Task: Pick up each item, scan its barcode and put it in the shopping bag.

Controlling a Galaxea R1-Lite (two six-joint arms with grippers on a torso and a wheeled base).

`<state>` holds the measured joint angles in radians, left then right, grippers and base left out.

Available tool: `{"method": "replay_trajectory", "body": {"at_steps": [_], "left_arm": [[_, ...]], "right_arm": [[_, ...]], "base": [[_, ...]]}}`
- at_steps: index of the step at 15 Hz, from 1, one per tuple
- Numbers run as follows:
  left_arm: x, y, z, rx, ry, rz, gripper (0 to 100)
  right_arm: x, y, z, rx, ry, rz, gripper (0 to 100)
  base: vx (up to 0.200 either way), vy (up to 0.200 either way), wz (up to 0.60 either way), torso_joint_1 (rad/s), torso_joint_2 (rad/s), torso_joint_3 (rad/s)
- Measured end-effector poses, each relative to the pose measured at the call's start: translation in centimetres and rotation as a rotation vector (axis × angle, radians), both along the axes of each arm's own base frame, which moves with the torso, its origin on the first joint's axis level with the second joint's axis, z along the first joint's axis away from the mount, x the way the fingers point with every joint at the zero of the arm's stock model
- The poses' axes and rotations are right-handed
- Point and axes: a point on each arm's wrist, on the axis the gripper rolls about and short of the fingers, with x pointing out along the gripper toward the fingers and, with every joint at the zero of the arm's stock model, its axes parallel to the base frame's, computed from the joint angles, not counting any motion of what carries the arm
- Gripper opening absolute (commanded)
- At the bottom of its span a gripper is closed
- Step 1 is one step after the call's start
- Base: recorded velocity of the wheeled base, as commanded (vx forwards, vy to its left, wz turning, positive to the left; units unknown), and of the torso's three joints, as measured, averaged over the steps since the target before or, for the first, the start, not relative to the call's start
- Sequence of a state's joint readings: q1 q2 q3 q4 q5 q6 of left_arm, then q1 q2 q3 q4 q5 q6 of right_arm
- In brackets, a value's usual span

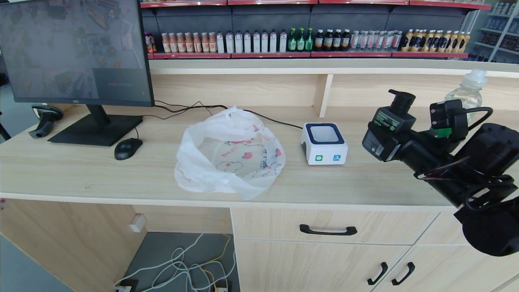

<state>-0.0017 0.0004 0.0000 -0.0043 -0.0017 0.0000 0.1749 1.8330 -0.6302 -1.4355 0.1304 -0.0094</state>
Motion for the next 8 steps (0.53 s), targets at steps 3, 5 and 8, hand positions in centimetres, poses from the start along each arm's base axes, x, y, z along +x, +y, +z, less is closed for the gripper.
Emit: {"method": "replay_trajectory", "body": {"at_steps": [3,5,8], "left_arm": [[0.0,0.0,0.0,0.0,0.0,0.0,100],[0.0,0.0,0.0,0.0,0.0,0.0,100],[0.0,0.0,0.0,0.001,0.0,0.0,100]], "right_arm": [[-3.8,0.6,0.0,-0.005,0.028,0.048,0],[-6.2,0.8,0.1,-0.007,0.035,0.079,0],[-10.2,1.4,0.0,0.01,0.049,0.161,0]], "base": [[0.0,0.0,0.0,0.0,0.0,0.0],[0.0,0.0,0.0,0.0,0.0,0.0],[0.0,0.0,0.0,0.0,0.0,0.0]]}}
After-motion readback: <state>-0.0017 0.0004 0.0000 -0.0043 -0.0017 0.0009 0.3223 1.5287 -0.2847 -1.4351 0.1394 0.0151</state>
